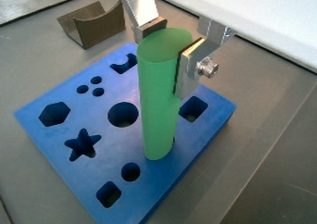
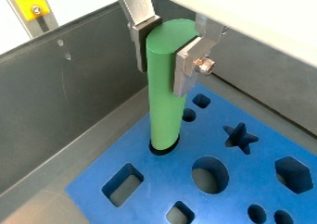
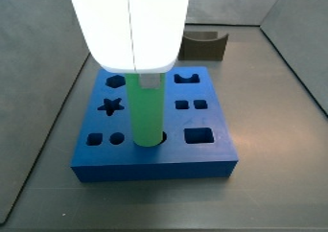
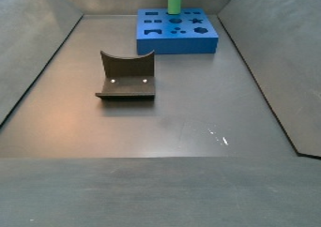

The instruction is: Insert the oval object.

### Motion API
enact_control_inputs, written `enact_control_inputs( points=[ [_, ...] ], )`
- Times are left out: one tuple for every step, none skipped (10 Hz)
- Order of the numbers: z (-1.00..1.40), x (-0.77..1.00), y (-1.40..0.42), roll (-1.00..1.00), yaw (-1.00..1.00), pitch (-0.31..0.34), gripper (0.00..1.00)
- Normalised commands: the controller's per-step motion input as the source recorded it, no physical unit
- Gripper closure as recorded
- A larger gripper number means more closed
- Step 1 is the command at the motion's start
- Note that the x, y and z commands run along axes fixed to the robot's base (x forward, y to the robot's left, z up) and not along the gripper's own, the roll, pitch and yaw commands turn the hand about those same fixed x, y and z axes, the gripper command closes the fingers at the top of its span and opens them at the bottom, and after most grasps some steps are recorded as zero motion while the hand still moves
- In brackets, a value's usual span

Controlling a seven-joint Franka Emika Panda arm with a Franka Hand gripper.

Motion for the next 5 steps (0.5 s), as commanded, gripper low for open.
enact_control_inputs(
  points=[
    [-0.19, 0.17, 0.0, 0.12, -0.11, 0.089, 1.0],
    [-0.21, 0.13, 0.0, 0.12, -0.09, 0.087, 1.0],
    [-0.24, 0.18, 0.0, 0.1, -0.12, 0.074, 1.0],
    [-0.29, 0.17, 0.0, 0.07, -0.14, 0.059, 1.0],
    [-0.3, 0.11, 0.0, 0.05, -0.13, 0.034, 1.0]
  ],
)
